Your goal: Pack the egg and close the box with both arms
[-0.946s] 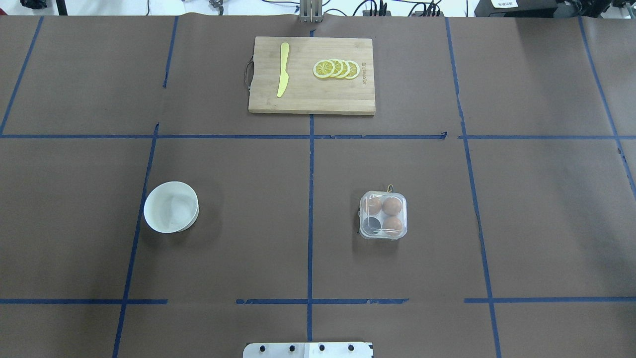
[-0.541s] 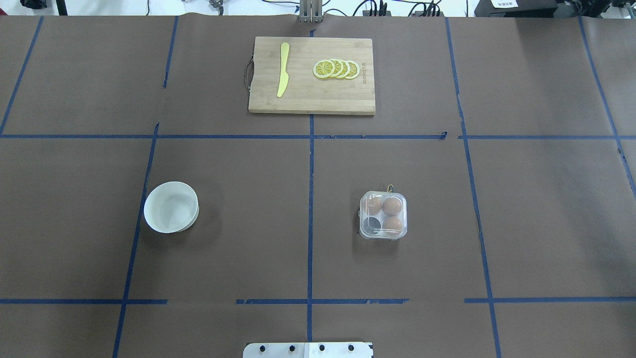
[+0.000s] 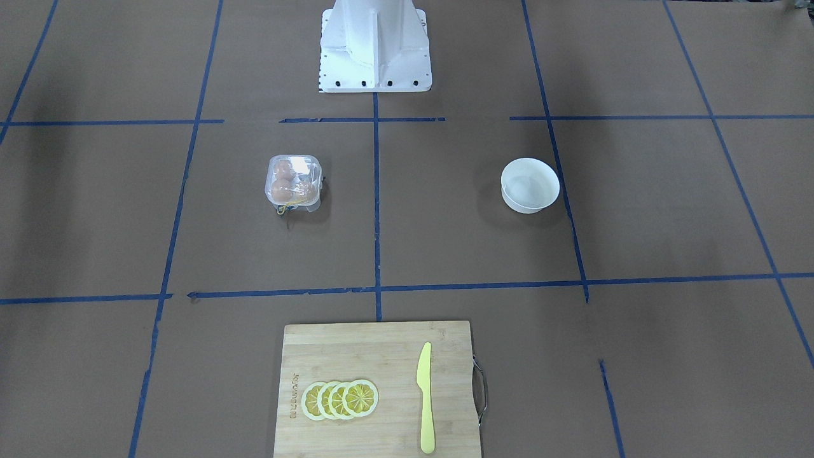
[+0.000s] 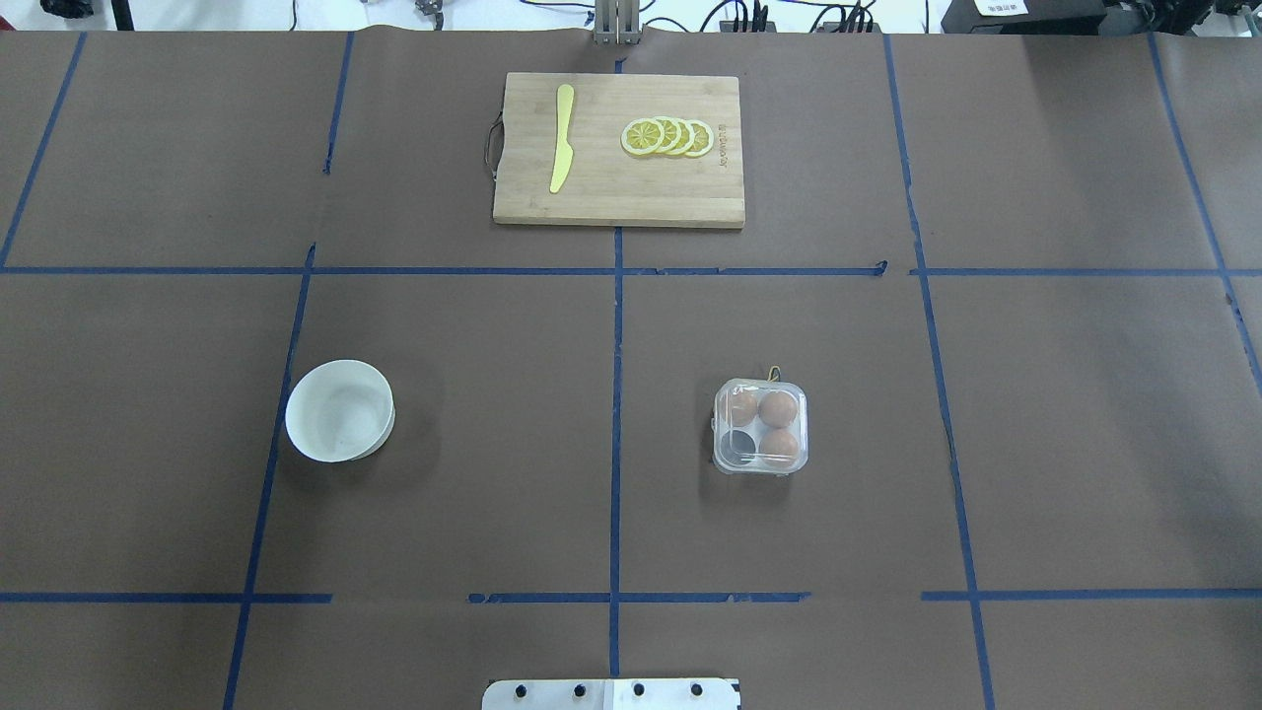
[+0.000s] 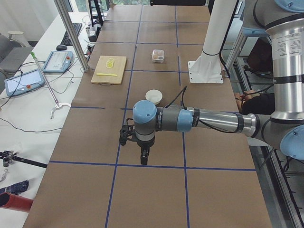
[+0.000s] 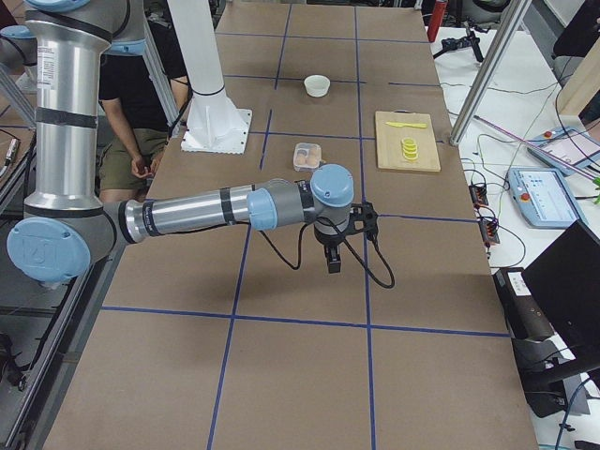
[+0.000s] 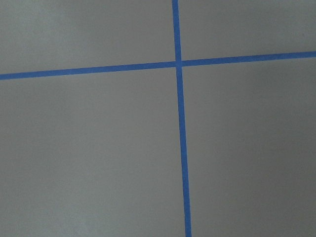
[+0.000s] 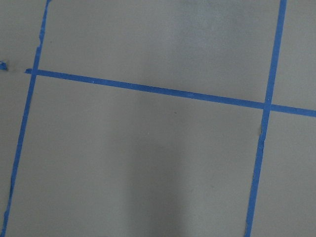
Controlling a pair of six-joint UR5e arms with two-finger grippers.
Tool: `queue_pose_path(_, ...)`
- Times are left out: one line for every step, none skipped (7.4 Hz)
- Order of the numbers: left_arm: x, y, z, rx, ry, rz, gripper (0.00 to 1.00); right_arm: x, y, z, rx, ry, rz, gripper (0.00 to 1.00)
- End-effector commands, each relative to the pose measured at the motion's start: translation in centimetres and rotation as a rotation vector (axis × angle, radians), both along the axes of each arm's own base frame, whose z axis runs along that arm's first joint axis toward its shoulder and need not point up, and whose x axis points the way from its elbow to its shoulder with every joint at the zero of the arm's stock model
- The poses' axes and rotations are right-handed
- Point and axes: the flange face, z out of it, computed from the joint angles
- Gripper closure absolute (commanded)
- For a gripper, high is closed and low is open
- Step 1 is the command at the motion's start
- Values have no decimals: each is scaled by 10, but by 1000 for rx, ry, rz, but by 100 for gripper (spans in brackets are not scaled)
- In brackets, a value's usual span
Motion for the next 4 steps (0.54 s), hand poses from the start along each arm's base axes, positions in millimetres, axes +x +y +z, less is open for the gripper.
queue_pose_path(0, 11, -11, 19, 2, 1, 0, -1, -3, -5, -20, 9, 26, 0)
queue_pose_path(3, 6, -15, 22, 3, 7, 0, -3, -4, -4, -8, 31, 19, 0)
queue_pose_path(4, -1, -19, 36, 3, 8, 0, -1, -8, -2, 18, 103, 26, 0)
queue_pose_path(4, -12, -24, 47, 3, 8, 0, -1, -10, -3, 27, 116, 26, 0)
